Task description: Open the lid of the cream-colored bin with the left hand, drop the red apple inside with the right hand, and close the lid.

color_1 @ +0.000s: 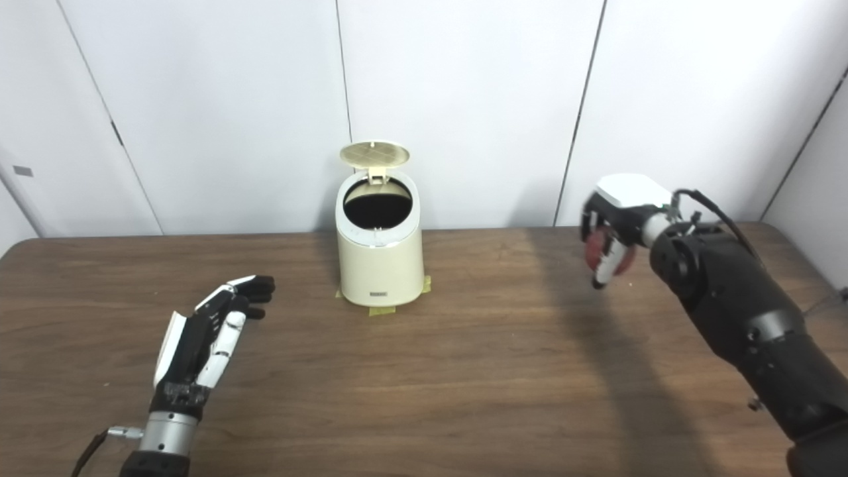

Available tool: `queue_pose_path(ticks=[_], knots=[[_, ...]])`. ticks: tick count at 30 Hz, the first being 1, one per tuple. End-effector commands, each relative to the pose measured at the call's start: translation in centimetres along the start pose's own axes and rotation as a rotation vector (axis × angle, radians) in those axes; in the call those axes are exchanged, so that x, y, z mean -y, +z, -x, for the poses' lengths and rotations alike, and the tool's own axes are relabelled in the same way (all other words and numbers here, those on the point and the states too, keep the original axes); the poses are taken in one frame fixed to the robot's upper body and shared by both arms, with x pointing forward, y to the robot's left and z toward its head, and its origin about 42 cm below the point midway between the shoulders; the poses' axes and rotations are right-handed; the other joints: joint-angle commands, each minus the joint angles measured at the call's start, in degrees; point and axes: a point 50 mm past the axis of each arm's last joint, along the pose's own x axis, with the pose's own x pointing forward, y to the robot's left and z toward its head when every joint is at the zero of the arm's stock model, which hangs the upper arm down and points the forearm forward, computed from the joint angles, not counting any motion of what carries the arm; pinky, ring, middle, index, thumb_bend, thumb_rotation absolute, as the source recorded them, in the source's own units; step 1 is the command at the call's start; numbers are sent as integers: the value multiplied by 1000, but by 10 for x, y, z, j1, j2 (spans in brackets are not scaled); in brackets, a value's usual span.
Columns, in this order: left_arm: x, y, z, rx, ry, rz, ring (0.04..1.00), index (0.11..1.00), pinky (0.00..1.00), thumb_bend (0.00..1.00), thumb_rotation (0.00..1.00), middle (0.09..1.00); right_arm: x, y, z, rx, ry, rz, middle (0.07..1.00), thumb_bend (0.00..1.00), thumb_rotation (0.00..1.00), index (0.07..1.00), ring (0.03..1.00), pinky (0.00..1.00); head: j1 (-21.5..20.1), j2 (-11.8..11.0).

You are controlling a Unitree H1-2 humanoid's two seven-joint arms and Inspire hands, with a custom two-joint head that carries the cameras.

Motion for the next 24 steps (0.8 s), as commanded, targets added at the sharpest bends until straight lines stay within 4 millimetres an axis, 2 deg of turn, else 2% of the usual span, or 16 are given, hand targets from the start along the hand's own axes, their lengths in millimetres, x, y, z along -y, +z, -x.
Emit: queue_pose_path(ticks=[1,3,5,6,9,11,13,18,24], knots=[[-2,8,-10,50,13,-7,740,738,664,360,866,748,54,-3,9,29,-93,0,417,527,0,500,434,369,-1,0],[-1,7,-10,48,13,-8,738,737,658,352,858,746,68,8,13,71,-102,51,427,529,0,496,465,421,0,0],[-1,7,-10,42,10,-14,738,737,653,336,851,746,81,21,18,114,-110,78,467,531,0,487,375,309,2,0],[-1,6,-10,38,9,-14,737,737,653,334,849,745,87,28,21,143,-111,91,431,528,0,493,370,301,2,0],[-1,4,-10,24,4,-12,741,738,656,338,837,749,105,47,30,206,-125,78,471,531,0,485,338,258,1,-1],[0,1,-11,3,6,10,752,747,673,367,840,759,117,61,37,243,-146,53,426,527,0,496,393,326,3,-2],[0,0,-11,-13,10,25,756,751,682,381,836,762,126,73,43,282,-173,36,445,529,0,493,426,355,4,-3],[1,-3,-12,-30,16,30,760,761,684,380,849,771,145,101,59,381,-228,49,496,519,0,500,424,377,3,-4],[2,-5,-13,-30,14,35,759,764,677,381,868,772,164,141,75,489,-316,61,490,521,0,485,426,368,3,-7]])
